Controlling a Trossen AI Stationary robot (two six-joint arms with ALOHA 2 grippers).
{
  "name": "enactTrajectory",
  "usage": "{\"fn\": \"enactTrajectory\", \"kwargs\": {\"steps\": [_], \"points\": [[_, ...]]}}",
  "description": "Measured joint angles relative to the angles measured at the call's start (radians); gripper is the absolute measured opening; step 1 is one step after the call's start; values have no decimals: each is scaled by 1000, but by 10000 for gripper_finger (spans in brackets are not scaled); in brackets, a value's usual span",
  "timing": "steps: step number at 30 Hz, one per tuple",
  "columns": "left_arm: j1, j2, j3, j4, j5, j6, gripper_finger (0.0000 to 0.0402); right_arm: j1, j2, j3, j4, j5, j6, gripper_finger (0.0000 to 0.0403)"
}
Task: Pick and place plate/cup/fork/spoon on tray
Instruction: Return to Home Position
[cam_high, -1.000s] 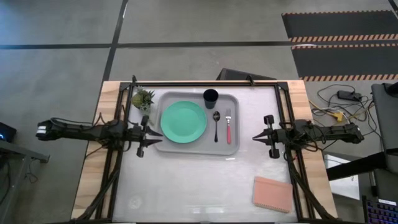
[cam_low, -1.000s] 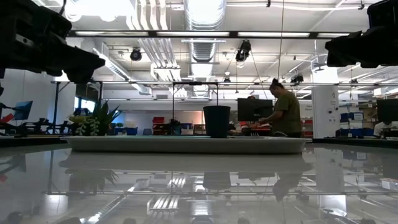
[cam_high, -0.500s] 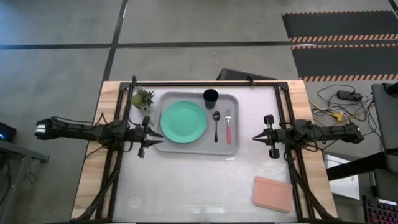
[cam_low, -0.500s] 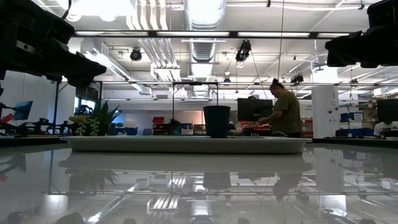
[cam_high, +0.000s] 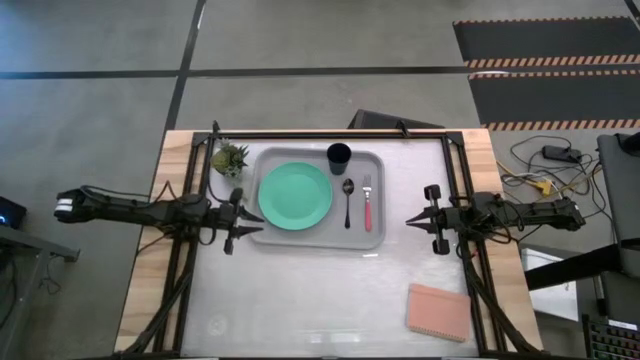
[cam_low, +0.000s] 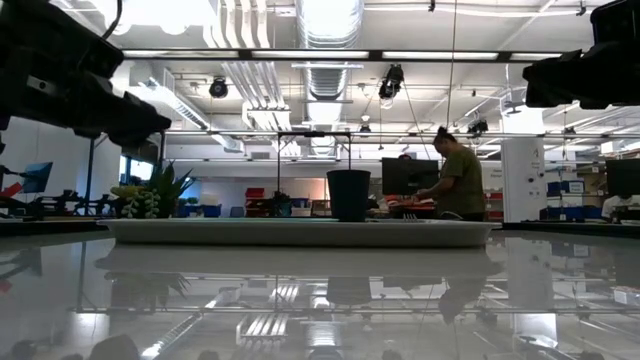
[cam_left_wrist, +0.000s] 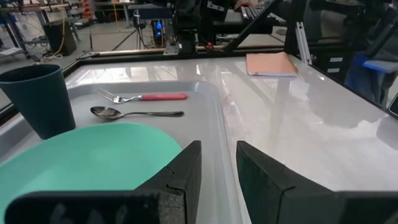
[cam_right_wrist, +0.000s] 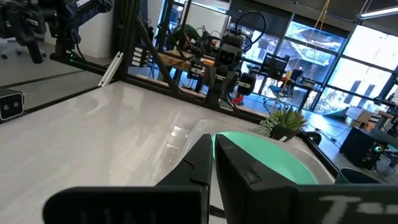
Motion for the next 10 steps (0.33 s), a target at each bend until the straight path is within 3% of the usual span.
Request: {"fn": "enactTrajectory", "kwargs": {"steps": [10], "points": [[-1,29,0,0,0,0,83,0,0,0,0,0,0,9]]}}
